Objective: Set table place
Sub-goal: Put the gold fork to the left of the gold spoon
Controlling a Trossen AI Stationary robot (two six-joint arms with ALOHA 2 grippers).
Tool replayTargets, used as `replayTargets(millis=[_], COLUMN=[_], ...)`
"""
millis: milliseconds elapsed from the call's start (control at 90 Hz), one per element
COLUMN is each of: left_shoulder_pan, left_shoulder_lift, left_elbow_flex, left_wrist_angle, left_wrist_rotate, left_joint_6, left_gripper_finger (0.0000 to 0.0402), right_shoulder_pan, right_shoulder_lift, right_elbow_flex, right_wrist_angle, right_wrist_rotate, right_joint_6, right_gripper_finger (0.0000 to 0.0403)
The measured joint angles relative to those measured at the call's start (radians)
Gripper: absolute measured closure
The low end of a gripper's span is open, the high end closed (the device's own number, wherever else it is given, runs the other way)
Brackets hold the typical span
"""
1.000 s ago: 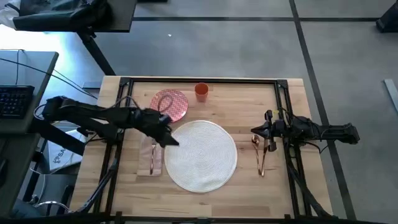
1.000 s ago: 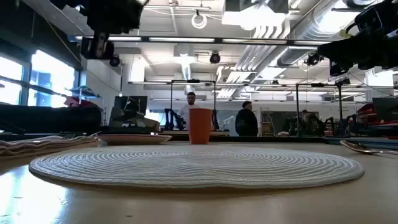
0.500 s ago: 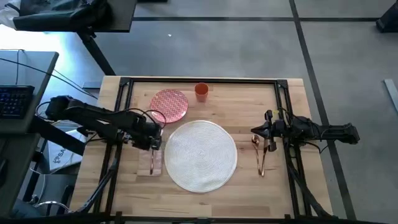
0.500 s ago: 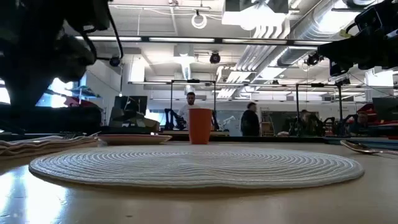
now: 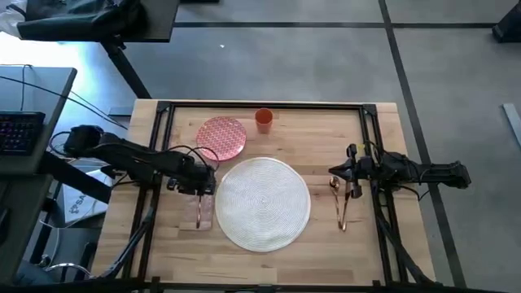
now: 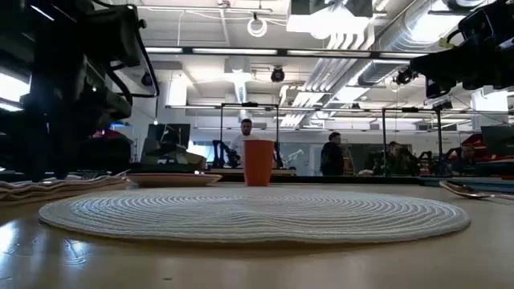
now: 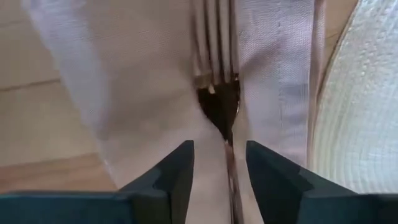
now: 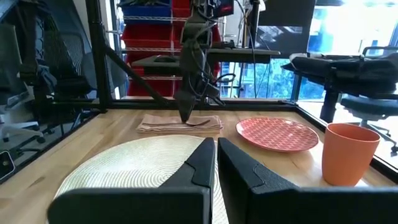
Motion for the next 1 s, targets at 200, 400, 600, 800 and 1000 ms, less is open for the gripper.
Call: replayTargets(millis=[200,400,600,800,1000], left_shoulder_pan=[0.001,0.000,0.000,0.000,0.000], left_shoulder_lift=[0.077,0.093,0.095,0.095,0.094], left_elbow_flex=[0.007,0.024,0.036,0.080,0.150], left_wrist_angle=[0.037,0.012,-0.002,-0.023,-0.100], left_wrist_rotate=[0.019,0.018,0.018,0.017,0.020], left_joint_6=[-0.005,0.001,0.009,0.009,0.022], left_gripper_finger=[0.0297,0.0332,0.0380,0.0397,0.0396], right_shoulder_pan=[0.000,0.000,0.000,0.000,0.000], right_shoulder_lift=[0.000,0.000,0.000,0.000,0.000], right_elbow_flex=[0.000,0.000,0.000,0.000,0.000], right_wrist_angle=[0.000,0.000,0.000,0.000,0.000], right_wrist_rotate=[0.000,0.000,0.000,0.000,0.000], right_joint_6=[0.000,0.000,0.000,0.000,0.000], right_gripper_finger=[0.0402,0.0402,0.0402,0.0402,0.0402])
